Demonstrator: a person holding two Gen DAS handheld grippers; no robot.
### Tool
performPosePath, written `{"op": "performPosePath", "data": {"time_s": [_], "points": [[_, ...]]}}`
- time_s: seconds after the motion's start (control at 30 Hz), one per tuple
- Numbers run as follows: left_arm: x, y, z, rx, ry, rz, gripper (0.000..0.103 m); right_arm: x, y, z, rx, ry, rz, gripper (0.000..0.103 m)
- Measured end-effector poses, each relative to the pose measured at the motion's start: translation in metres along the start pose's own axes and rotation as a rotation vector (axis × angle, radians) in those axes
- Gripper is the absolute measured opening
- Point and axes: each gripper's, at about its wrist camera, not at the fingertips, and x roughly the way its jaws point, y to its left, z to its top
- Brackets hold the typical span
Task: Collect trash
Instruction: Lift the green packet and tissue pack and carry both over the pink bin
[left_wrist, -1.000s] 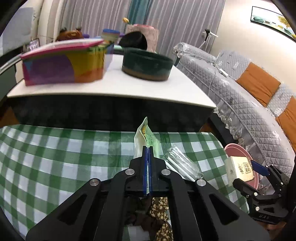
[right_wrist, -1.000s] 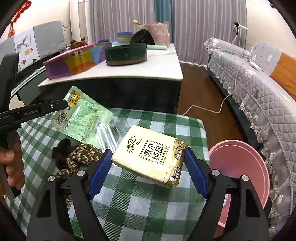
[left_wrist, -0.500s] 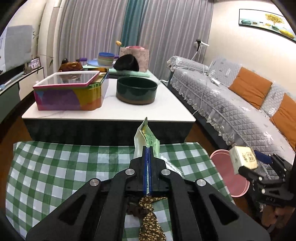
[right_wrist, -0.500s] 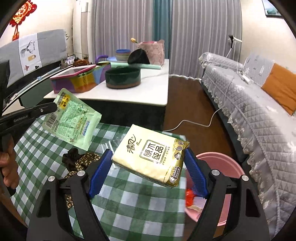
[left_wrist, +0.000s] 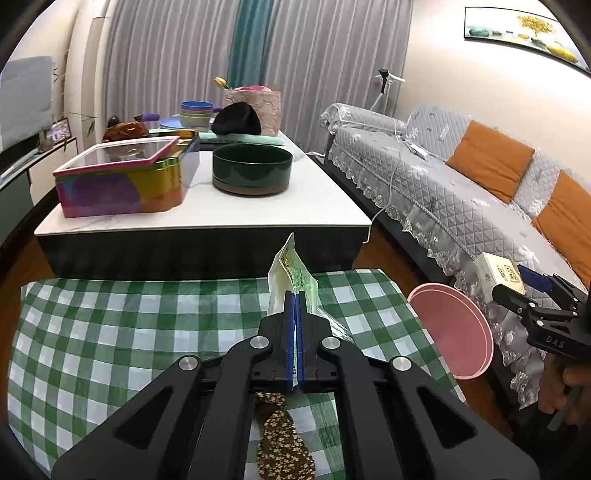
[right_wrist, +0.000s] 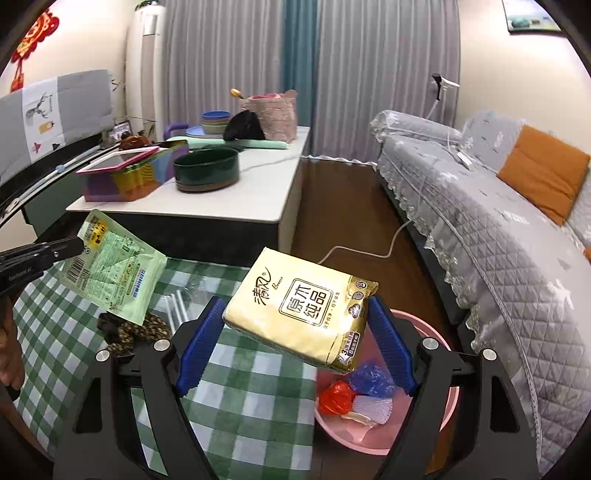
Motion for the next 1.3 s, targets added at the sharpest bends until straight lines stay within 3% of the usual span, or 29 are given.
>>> {"op": "performPosePath", "data": {"time_s": [0.53,1.3], "points": [[0.037,-0.05,0.003,0.054,0.028,-0.052,0.0,0.011,-0.048,-0.014,0.069,0.007,-0.07,0.078],[0.083,-0.155,0.019,0.11,0.044,-0.195,0.0,0.016,-0.111,-0.036,0.129,0.037,-0.18,0.078]]}}
